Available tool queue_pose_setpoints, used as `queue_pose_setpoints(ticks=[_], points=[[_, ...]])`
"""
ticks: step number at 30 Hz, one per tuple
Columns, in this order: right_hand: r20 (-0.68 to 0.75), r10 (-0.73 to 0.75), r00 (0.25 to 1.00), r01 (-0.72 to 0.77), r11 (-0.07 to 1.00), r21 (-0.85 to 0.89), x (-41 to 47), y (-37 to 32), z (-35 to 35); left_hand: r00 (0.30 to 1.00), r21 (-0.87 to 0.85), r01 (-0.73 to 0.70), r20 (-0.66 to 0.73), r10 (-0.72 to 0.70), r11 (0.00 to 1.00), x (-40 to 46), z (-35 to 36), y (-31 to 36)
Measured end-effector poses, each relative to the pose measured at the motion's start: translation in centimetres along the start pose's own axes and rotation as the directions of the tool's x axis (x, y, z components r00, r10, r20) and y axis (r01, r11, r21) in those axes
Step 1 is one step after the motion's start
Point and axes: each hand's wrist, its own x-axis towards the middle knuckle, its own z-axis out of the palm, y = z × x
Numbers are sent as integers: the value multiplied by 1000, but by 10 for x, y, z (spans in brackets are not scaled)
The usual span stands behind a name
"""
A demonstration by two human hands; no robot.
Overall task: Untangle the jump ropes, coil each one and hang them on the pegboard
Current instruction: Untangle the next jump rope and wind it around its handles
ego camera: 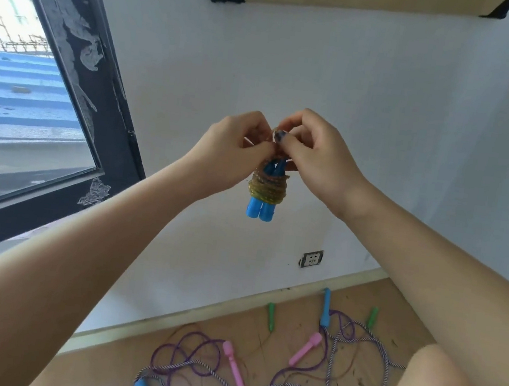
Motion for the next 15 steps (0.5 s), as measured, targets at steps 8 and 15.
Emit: queue_pose_setpoints(ticks=[8,15], points=[[-200,-57,978,44,997,-70,9,7,9,998,-23,-56,-15,56,998,10,0,4],[-310,-168,936,152,985,-75,51,-2,-1,990,-72,-123,-75,118,990,58,-11,13]])
